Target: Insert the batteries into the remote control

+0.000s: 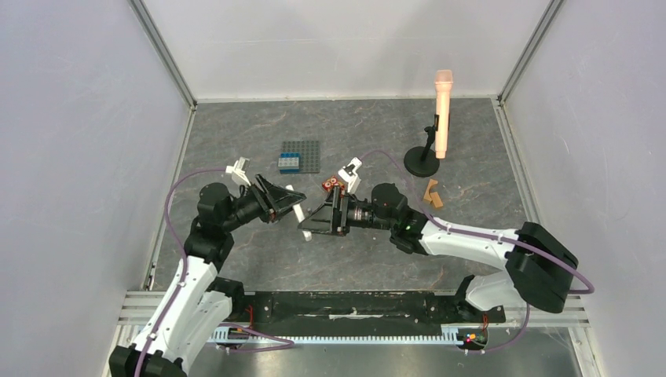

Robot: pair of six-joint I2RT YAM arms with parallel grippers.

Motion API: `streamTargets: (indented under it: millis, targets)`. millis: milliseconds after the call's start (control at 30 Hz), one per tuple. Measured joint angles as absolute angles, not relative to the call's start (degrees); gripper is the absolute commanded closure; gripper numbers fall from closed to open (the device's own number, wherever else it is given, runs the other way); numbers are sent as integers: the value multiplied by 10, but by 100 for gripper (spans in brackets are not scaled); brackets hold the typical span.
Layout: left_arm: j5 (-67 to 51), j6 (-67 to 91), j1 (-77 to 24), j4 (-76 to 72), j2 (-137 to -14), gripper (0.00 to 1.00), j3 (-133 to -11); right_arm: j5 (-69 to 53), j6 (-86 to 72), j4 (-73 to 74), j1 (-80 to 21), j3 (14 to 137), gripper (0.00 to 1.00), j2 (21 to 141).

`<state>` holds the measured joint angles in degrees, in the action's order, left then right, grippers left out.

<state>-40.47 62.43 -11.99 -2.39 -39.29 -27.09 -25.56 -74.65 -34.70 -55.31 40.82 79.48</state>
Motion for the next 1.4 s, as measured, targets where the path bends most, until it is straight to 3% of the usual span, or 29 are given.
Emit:
streamTargets:
  millis: [233,467,600,867,1033,1067,1133,1167,1200,1233,1267,1300,1400]
  targets:
    - [-284,601,-120,134,-379,98,-301,-139,-560,-180,-584,487,2,755]
    - [-214,625,-120,247,-383,98,-317,53,-436,-96,-675,529,5,778]
    - [-200,649,-120,279,-383,98,-321,134,-401,-67,-711,548,22,828]
    - [-199,670,-120,304,-383,98,-321,233,-379,-73,-739,567,41,872]
    - [-203,683,-120,309,-378,98,-321,259,-374,-130,-748,543,65,867]
    - [-207,687,-120,309,-378,98,-321,260,-373,-140,-748,536,75,867]
    - [-216,697,-120,310,-378,98,-321,259,-371,-156,-748,528,79,867]
    - [-216,700,-120,309,-378,95,-321,253,-370,-162,-750,528,81,867]
    - [-218,700,-120,310,-378,86,-321,253,-370,-164,-752,528,82,867]
    - [-218,700,-120,313,-377,74,-321,252,-368,-163,-754,528,83,866]
    - [-219,700,-120,314,-377,53,-321,252,-368,-163,-754,528,83,866]
    - [-221,700,-120,314,-377,42,-321,251,-368,-162,-754,528,83,866]
    - [-235,690,-120,305,-374,30,-321,245,-373,-153,-753,528,83,856]
